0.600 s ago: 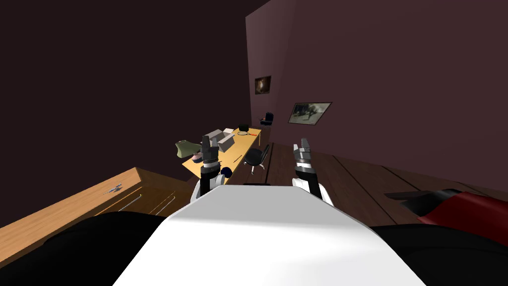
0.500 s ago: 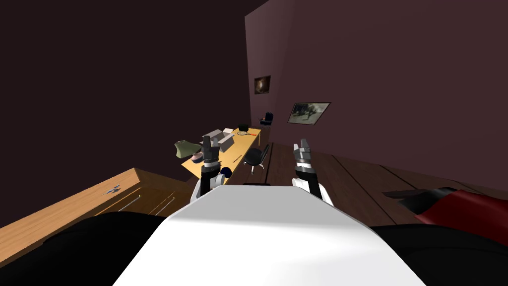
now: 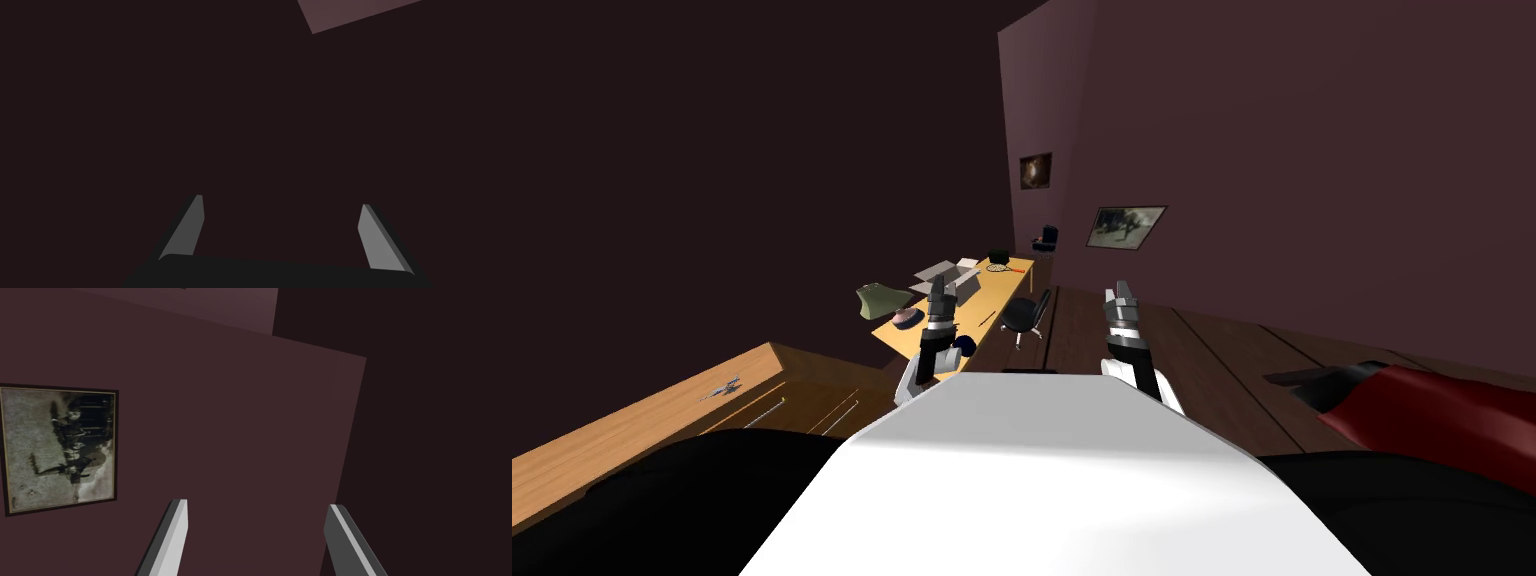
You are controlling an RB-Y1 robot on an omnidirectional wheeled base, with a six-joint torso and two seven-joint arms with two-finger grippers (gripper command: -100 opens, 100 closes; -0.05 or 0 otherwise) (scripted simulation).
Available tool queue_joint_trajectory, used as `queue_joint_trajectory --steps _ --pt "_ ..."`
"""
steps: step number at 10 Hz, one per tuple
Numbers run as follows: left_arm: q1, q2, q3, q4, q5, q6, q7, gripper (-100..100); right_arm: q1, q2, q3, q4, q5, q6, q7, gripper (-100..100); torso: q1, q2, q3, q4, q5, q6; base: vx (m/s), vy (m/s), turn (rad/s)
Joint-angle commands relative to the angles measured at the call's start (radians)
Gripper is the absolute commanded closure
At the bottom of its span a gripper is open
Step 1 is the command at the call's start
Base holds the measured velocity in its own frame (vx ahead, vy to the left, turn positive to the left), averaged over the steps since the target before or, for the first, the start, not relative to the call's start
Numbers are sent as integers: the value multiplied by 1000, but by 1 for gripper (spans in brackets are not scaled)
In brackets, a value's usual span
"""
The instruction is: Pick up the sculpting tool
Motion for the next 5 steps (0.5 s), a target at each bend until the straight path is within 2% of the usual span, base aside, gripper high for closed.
queue_joint_trajectory --steps 1,2,3,4,5 --pt "-30 15 19 37 0 50 24 -100 0 0 0 0 0 0 0 0 0 0 0 0 0 0 -31 -31 -50" --pt "-53 26 35 70 0 78 47 -100 0 0 0 0 0 0 0 0 0 0 0 0 0 0 -39 -39 -94" --pt "-53 26 35 70 0 92 47 -100 0 0 0 0 0 0 0 0 0 0 0 0 0 0 -25 -29 -31" --pt "-77 36 53 105 0 128 72 -100 0 0 0 0 0 0 0 0 0 0 0 0 0 0 -27 -31 -54" --pt "-77 36 53 105 0 135 72 -100 0 0 0 0 0 0 0 0 0 0 0 0 0 0 -22 -23 -32"
